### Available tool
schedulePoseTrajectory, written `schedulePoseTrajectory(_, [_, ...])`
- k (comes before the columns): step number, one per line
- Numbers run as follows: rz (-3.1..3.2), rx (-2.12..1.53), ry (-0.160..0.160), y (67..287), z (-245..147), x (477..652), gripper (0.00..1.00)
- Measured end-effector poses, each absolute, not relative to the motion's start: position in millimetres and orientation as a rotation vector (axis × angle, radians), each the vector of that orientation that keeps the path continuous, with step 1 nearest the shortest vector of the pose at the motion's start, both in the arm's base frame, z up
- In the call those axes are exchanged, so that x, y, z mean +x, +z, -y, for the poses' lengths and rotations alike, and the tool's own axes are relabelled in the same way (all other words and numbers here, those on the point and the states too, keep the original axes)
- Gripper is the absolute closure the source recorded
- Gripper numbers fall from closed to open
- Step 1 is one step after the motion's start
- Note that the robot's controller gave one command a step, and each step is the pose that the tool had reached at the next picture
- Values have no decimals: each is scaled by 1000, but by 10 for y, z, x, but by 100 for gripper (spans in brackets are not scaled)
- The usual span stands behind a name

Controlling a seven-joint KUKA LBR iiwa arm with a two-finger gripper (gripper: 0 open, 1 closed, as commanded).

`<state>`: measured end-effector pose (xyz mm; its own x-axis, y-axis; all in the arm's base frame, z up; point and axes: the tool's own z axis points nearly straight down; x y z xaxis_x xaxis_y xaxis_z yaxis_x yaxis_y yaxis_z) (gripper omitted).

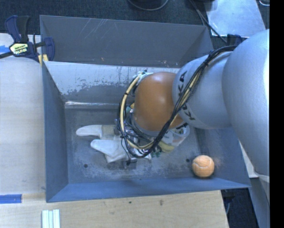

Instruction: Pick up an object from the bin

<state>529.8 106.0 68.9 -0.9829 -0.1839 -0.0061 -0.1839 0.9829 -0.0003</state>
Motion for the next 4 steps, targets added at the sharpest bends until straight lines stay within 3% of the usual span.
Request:
schedulePoseTrajectory(1, [-3113,-356,0,703,-1115,5437,0])
schedulePoseTrajectory(2, [-3116,-292,3,702,-1068,5326,0])
schedulePoseTrajectory(3, [-3105,-353,3,724,-1117,5462,100])
schedulePoseTrajectory(4, [-3105,-352,3,724,-1117,5462,100])
